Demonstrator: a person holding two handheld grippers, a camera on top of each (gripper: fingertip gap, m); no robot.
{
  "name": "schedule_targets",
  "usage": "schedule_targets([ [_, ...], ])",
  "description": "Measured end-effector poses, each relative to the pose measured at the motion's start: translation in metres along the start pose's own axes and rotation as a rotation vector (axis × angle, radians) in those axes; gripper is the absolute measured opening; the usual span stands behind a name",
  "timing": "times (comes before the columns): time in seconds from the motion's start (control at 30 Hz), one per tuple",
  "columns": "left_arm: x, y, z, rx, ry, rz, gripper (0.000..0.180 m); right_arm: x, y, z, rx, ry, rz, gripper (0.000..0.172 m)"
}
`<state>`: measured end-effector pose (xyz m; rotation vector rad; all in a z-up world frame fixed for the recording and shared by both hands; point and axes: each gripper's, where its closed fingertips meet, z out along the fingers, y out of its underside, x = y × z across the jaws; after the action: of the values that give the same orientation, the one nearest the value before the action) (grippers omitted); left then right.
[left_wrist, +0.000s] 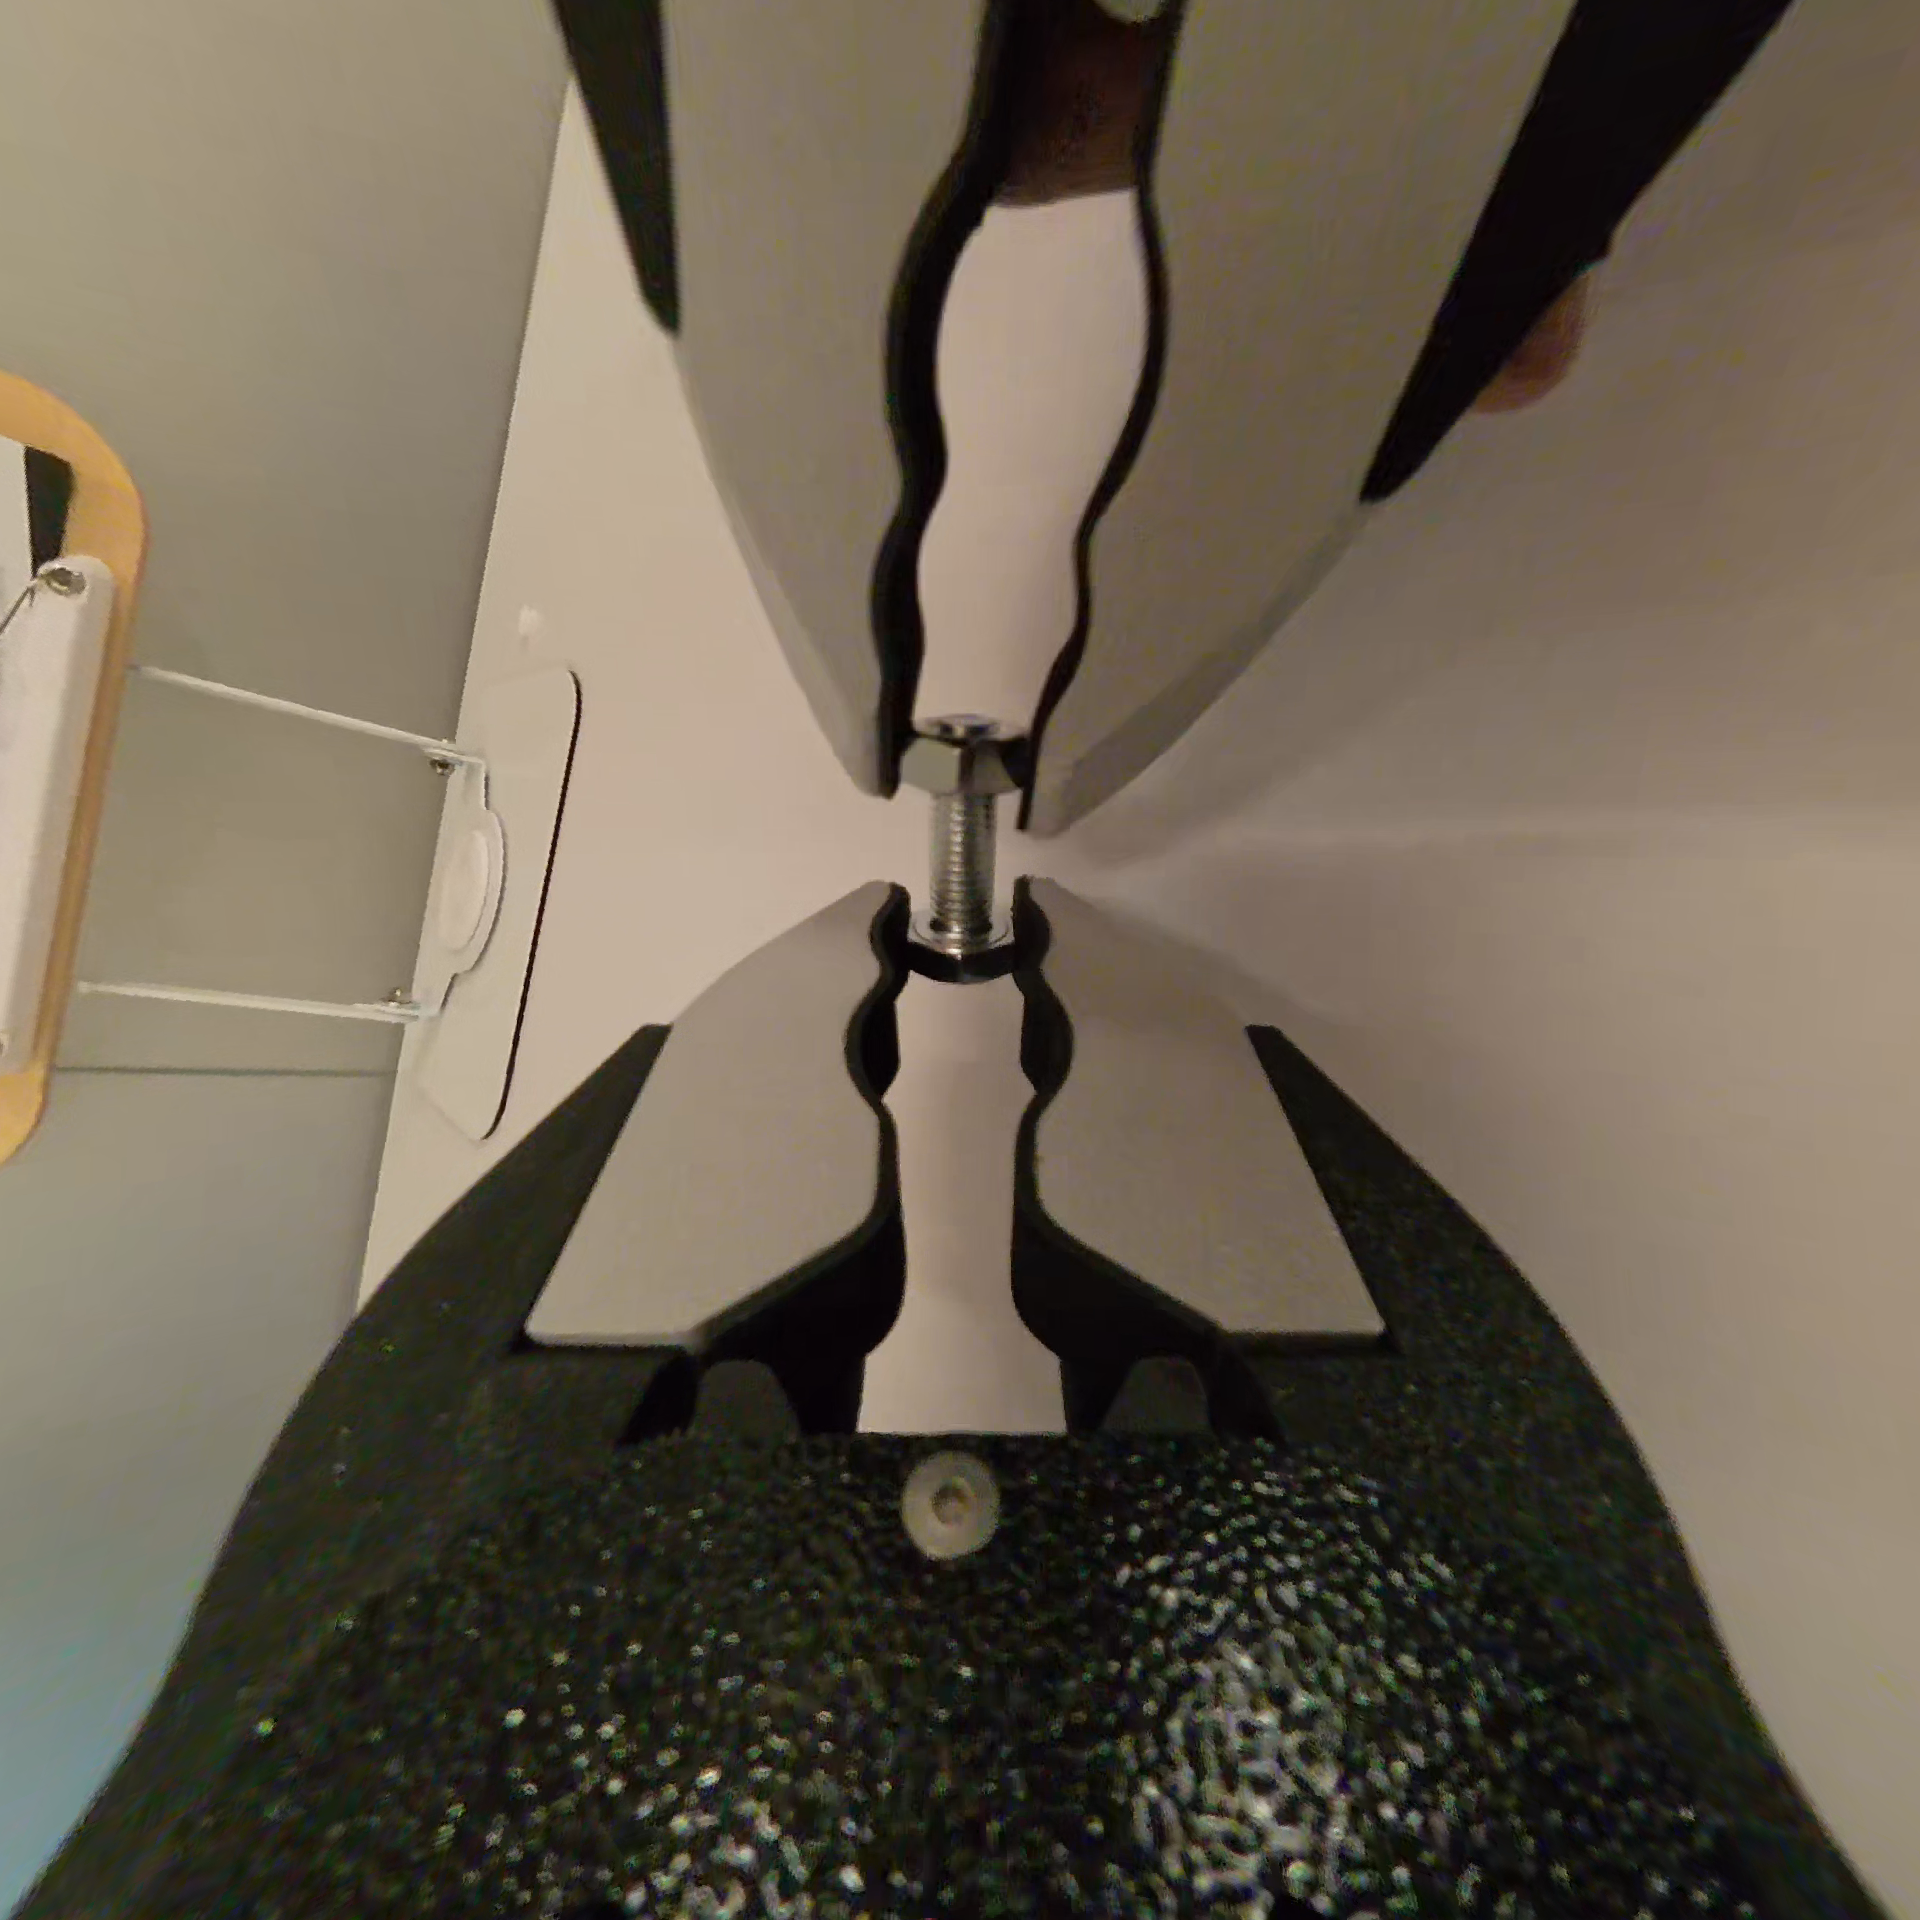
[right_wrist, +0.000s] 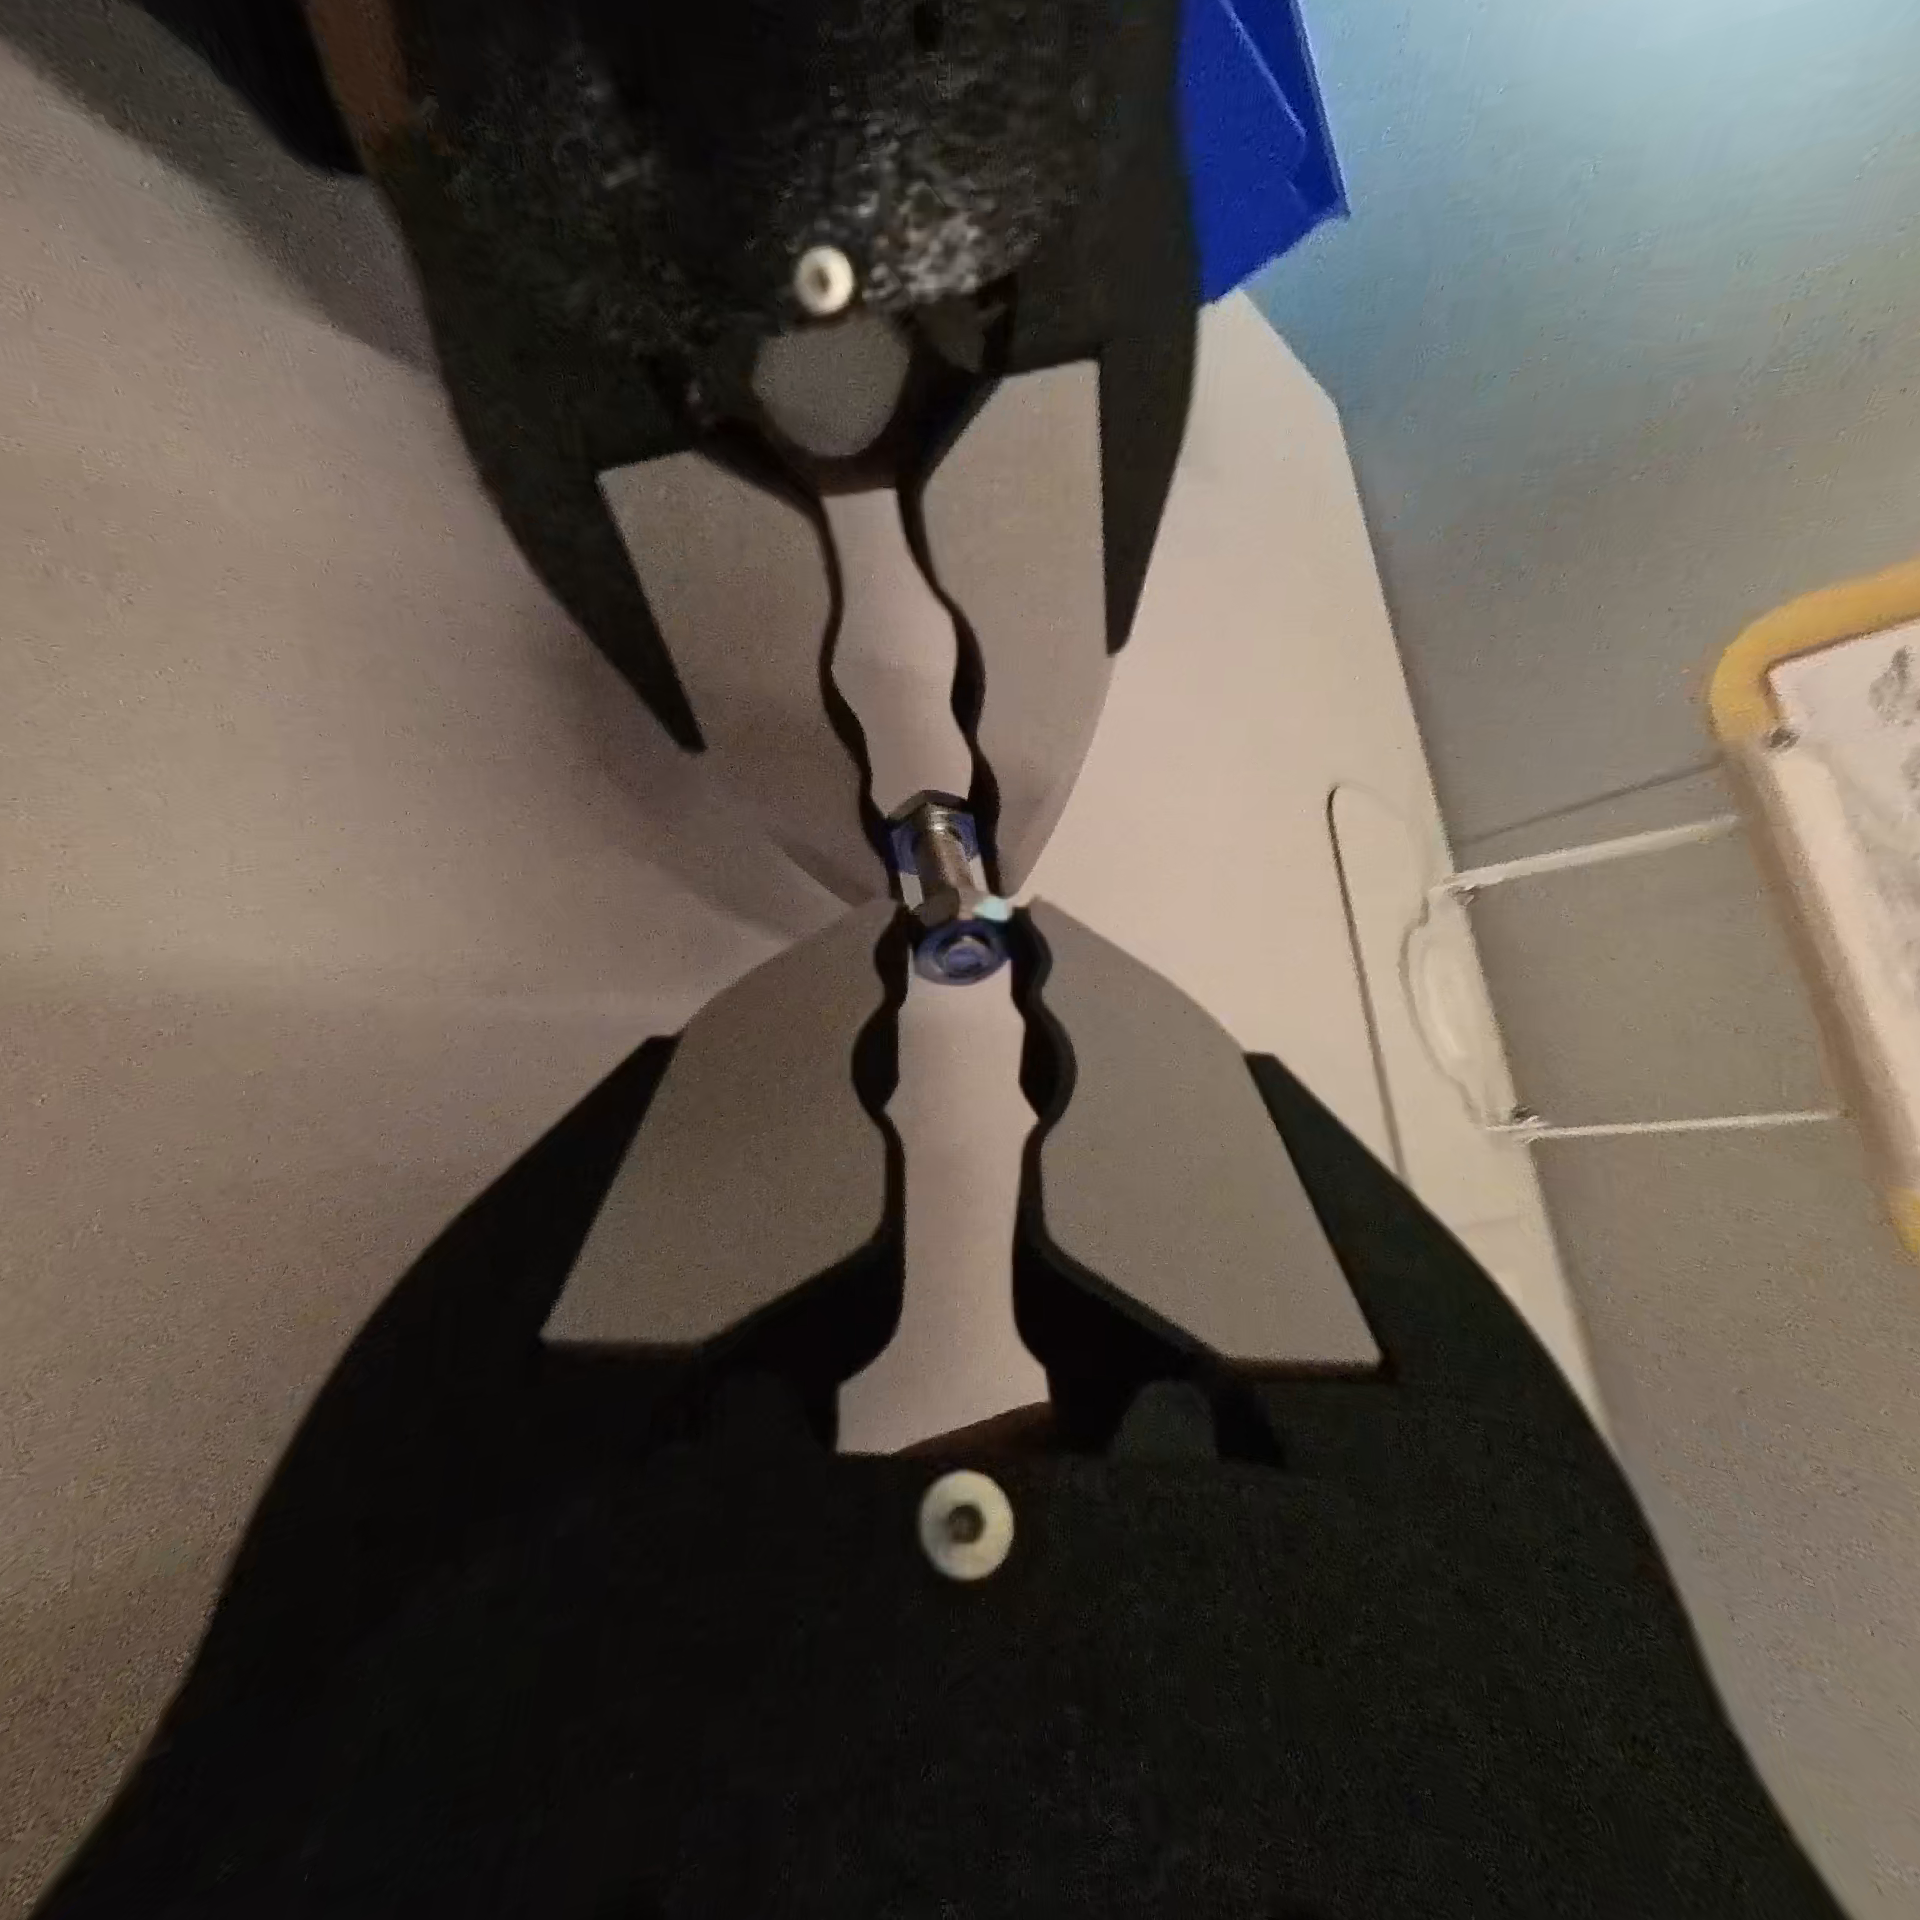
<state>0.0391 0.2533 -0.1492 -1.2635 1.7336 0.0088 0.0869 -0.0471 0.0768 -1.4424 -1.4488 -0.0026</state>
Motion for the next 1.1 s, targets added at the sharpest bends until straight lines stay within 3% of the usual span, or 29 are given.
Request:
schedule_targets([
  [0.07,0.0,0.003,0.001,-0.025,-0.018,0.037,0.018,-0.002,0.003,0.002,-0.044,-0.069,0.261,0.018],
  [0.17,-0.002,0.003,0.001,-0.041,-0.052,0.097,0.018,-0.005,0.001,0.0,-0.03,-0.26,0.892,0.017],
  [0.2,-0.003,0.003,0.001,-0.047,-0.066,0.11,0.018,-0.004,-0.003,-0.002,0.018,-0.326,1.03,0.018],
  [0.27,-0.007,0.001,-0.001,-0.03,-0.063,0.061,0.018,0.005,-0.009,-0.004,0.126,-0.399,1.14,0.022],
  [0.33,-0.011,0.005,-0.002,-0.028,-0.062,0.014,0.018,0.014,-0.015,-0.008,0.203,-0.384,1.04,0.036],
  [0.43,-0.013,0.008,-0.002,-0.011,-0.037,-0.046,0.018,0.022,-0.005,-0.007,0.158,-0.158,0.578,0.049],
  [0.5,-0.011,0.007,-0.003,-0.002,-0.021,-0.06,0.018,0.018,0.0,-0.006,0.093,-0.044,0.234,0.052],
  [0.57,-0.006,0.005,-0.002,0.001,0.0,-0.049,0.018,0.01,-0.003,-0.005,0.076,0.003,0.022,0.045],
  [0.63,-0.001,0.001,-0.001,0.013,0.012,-0.028,0.018,0.0,-0.006,-0.002,0.066,-0.026,0.022,0.019],
  [0.67,0.001,0.003,0.0,-0.011,0.013,-0.008,0.018,-0.002,-0.006,0.0,0.048,-0.048,0.102,0.019],
  [0.7,0.001,0.005,0.001,-0.024,-0.001,0.015,0.018,-0.003,-0.003,0.001,0.018,-0.087,0.238,0.018],
  [0.77,-0.002,0.006,0.001,-0.041,-0.031,0.054,0.018,-0.004,-0.002,0.002,-0.013,-0.206,0.68,0.018],
  [0.83,-0.005,0.005,0.0,-0.052,-0.071,0.107,0.018,-0.004,-0.005,-0.001,0.03,-0.345,1.069,0.018],
  [0.9,-0.008,0.001,-0.001,-0.04,-0.083,0.09,0.018,0.002,-0.011,-0.003,0.131,-0.43,1.195,0.018],
  [0.97,-0.01,0.001,-0.002,-0.029,-0.078,0.053,0.018,0.011,-0.017,-0.006,0.205,-0.411,1.102,0.035],
  [1.1,-0.012,0.007,-0.003,-0.022,-0.052,-0.025,0.018,0.017,-0.008,-0.007,0.145,-0.129,0.442,0.048],
])
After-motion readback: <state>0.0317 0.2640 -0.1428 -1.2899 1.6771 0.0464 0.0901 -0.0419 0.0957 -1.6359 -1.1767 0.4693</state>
